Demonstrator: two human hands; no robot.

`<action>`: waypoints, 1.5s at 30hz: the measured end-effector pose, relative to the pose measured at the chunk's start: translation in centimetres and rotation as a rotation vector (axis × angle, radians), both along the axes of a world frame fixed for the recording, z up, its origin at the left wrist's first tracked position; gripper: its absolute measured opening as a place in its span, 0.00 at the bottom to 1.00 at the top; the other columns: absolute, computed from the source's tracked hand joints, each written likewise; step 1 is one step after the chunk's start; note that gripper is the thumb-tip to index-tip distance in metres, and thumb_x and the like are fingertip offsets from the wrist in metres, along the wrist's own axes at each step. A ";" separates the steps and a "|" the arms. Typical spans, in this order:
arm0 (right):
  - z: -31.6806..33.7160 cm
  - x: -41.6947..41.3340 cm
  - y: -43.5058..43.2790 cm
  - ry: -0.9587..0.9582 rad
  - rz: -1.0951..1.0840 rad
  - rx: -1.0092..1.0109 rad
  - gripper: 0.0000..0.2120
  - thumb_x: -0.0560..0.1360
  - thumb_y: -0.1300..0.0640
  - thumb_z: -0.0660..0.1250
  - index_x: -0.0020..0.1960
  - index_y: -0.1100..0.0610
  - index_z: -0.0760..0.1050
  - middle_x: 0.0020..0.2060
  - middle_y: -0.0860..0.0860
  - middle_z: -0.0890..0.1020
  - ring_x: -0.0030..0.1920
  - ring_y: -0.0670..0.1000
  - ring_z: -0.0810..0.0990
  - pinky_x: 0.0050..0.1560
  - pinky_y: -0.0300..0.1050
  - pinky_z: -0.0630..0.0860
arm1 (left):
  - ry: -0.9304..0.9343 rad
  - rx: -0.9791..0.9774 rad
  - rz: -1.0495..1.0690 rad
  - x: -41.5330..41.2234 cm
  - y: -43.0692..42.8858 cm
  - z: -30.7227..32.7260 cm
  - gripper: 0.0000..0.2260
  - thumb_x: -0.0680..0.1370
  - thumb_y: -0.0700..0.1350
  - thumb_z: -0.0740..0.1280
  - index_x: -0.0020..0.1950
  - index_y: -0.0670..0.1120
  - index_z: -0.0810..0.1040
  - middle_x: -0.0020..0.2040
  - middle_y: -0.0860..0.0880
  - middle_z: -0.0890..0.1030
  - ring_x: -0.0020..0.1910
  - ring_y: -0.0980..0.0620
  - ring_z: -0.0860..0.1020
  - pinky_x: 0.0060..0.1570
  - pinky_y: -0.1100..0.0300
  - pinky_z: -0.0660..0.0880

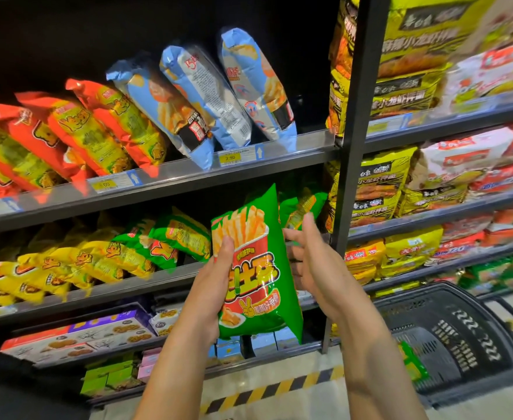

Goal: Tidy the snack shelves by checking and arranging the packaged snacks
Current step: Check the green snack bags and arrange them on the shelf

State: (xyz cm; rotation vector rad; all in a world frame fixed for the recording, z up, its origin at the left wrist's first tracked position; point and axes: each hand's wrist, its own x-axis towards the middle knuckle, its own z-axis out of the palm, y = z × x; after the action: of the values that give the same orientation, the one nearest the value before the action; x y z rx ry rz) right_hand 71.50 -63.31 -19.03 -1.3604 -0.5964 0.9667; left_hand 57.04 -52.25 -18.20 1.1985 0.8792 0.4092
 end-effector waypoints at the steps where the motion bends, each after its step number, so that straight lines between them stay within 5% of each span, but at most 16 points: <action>1: -0.1 -0.1 -0.1 -0.020 0.024 -0.006 0.33 0.74 0.21 0.55 0.68 0.38 0.77 0.62 0.47 0.86 0.63 0.50 0.84 0.66 0.57 0.78 | 0.003 0.034 0.000 0.1 -0.2 0.2 0.27 0.76 0.71 0.65 0.66 0.55 0.82 0.55 0.48 0.89 0.55 0.45 0.88 0.63 0.40 0.80; 5: -0.3 -0.5 -0.4 -0.069 0.046 -0.013 0.22 0.76 0.40 0.73 0.68 0.45 0.75 0.58 0.45 0.87 0.57 0.48 0.87 0.65 0.59 0.81 | -0.018 0.124 -0.008 0.4 -0.8 0.5 0.21 0.77 0.63 0.69 0.66 0.55 0.78 0.53 0.48 0.89 0.50 0.47 0.89 0.51 0.47 0.84; 8: -0.6 -0.3 -1.0 -0.076 0.062 0.014 0.23 0.76 0.50 0.76 0.69 0.48 0.75 0.59 0.47 0.87 0.58 0.50 0.87 0.65 0.59 0.81 | -0.039 0.187 -0.061 -0.1 -0.7 0.2 0.24 0.74 0.60 0.72 0.68 0.55 0.77 0.58 0.49 0.88 0.55 0.47 0.88 0.57 0.45 0.83; 11: -0.9 0.1 -1.8 -0.057 0.057 0.086 0.29 0.72 0.57 0.77 0.71 0.48 0.73 0.61 0.48 0.86 0.61 0.51 0.85 0.65 0.56 0.81 | -0.085 0.261 -0.116 -0.8 -0.5 0.0 0.25 0.72 0.53 0.75 0.68 0.52 0.76 0.59 0.49 0.87 0.55 0.50 0.87 0.49 0.58 0.83; 14: -1.3 0.4 -2.3 -0.084 0.053 0.155 0.31 0.69 0.61 0.77 0.69 0.48 0.74 0.60 0.47 0.87 0.61 0.49 0.85 0.60 0.48 0.82 | -0.107 0.307 -0.201 -1.3 -0.2 -0.1 0.35 0.68 0.58 0.82 0.71 0.54 0.74 0.61 0.51 0.86 0.59 0.51 0.86 0.51 0.60 0.83; 16: -1.5 0.5 -2.6 -0.100 0.043 0.178 0.30 0.67 0.61 0.78 0.67 0.47 0.76 0.57 0.45 0.87 0.59 0.46 0.85 0.56 0.45 0.83 | -0.095 0.308 -0.253 -1.6 -0.1 0.0 0.42 0.63 0.59 0.85 0.73 0.55 0.72 0.63 0.51 0.85 0.61 0.51 0.85 0.53 0.59 0.82; 21: -1.5 0.5 -2.9 -0.078 0.018 0.196 0.30 0.69 0.59 0.77 0.69 0.48 0.75 0.59 0.46 0.87 0.61 0.48 0.85 0.57 0.47 0.83 | -0.170 0.292 -0.320 -2.2 0.2 -0.3 0.34 0.72 0.36 0.78 0.75 0.50 0.70 0.67 0.49 0.83 0.66 0.49 0.82 0.56 0.58 0.82; 27: -1.2 -0.1 -2.6 -0.016 0.008 0.140 0.25 0.72 0.51 0.75 0.68 0.51 0.77 0.59 0.52 0.87 0.59 0.55 0.86 0.61 0.55 0.83 | -0.128 0.274 -0.164 -1.7 -0.3 0.2 0.25 0.71 0.50 0.76 0.68 0.52 0.78 0.59 0.50 0.87 0.54 0.49 0.87 0.47 0.57 0.84; 30: -0.7 -0.6 -2.3 0.013 -0.010 0.091 0.23 0.74 0.45 0.73 0.65 0.55 0.79 0.56 0.54 0.88 0.57 0.57 0.88 0.64 0.60 0.81 | -0.078 0.245 -0.130 -1.3 -0.8 0.9 0.26 0.72 0.58 0.73 0.67 0.50 0.78 0.56 0.48 0.88 0.52 0.46 0.88 0.50 0.51 0.83; 37: -0.1 -1.4 -1.5 0.011 -0.046 -0.039 0.29 0.76 0.33 0.70 0.61 0.57 0.82 0.52 0.55 0.89 0.54 0.58 0.88 0.67 0.64 0.78 | 0.016 0.264 -0.129 -1.3 -1.1 1.8 0.23 0.79 0.64 0.66 0.63 0.47 0.82 0.49 0.51 0.90 0.46 0.56 0.88 0.33 0.72 0.76; 41: -0.1 -1.7 -1.3 0.172 -0.029 0.000 0.29 0.76 0.34 0.70 0.68 0.54 0.79 0.56 0.55 0.88 0.56 0.57 0.88 0.64 0.60 0.81 | -0.025 0.273 -0.094 -1.2 -1.5 1.7 0.19 0.80 0.61 0.68 0.63 0.49 0.81 0.50 0.50 0.89 0.46 0.53 0.88 0.34 0.69 0.79; 45: 0.4 -2.2 -1.5 0.370 0.028 0.051 0.24 0.78 0.38 0.68 0.65 0.52 0.80 0.55 0.57 0.88 0.54 0.58 0.88 0.55 0.55 0.85 | -0.049 0.318 -0.065 -1.3 -1.5 1.3 0.19 0.77 0.61 0.70 0.65 0.55 0.79 0.55 0.52 0.88 0.50 0.50 0.88 0.43 0.58 0.84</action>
State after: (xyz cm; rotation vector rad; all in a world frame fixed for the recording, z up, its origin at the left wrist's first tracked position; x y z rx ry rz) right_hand 69.33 -64.81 -18.63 -1.0937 -0.3570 1.1828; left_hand 55.78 -53.80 -16.92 1.4984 0.7476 0.5374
